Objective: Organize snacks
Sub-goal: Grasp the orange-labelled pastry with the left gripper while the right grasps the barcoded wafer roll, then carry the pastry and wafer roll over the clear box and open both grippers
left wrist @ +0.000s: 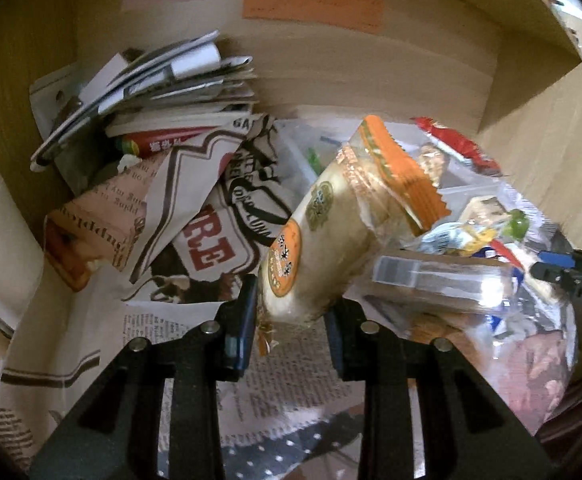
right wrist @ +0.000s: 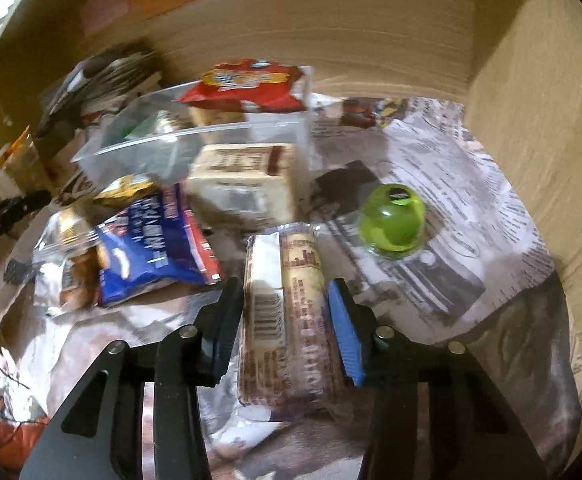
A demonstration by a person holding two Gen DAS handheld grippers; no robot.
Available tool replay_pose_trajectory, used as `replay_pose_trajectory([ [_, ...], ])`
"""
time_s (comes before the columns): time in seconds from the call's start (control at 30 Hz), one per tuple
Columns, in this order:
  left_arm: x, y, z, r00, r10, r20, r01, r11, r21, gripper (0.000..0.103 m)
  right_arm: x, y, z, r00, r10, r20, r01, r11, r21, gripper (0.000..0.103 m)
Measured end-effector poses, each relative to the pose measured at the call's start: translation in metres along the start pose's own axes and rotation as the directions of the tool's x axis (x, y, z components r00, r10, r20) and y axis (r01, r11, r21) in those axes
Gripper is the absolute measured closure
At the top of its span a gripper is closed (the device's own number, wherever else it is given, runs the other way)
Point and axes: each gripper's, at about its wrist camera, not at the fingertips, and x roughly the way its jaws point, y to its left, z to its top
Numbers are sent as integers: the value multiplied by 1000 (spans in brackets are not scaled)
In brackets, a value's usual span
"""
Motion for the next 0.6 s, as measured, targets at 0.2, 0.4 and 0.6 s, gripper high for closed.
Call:
replay_pose_trajectory([
  [0.2,-9,-11,3,999,-25,28,24,1000,16,72,21,-2,5,999,-10,-47,11,1000,2,55],
  [0.4,-14,-18,8,998,-33,51,32,999,26,72,20,5,-1,999,-32,-22,32,999,-11,60],
  [0.6,-13,-18,20,996,-45,72,44,999,27,72,3,8,4,998,-57,34,59,998,-33,60],
])
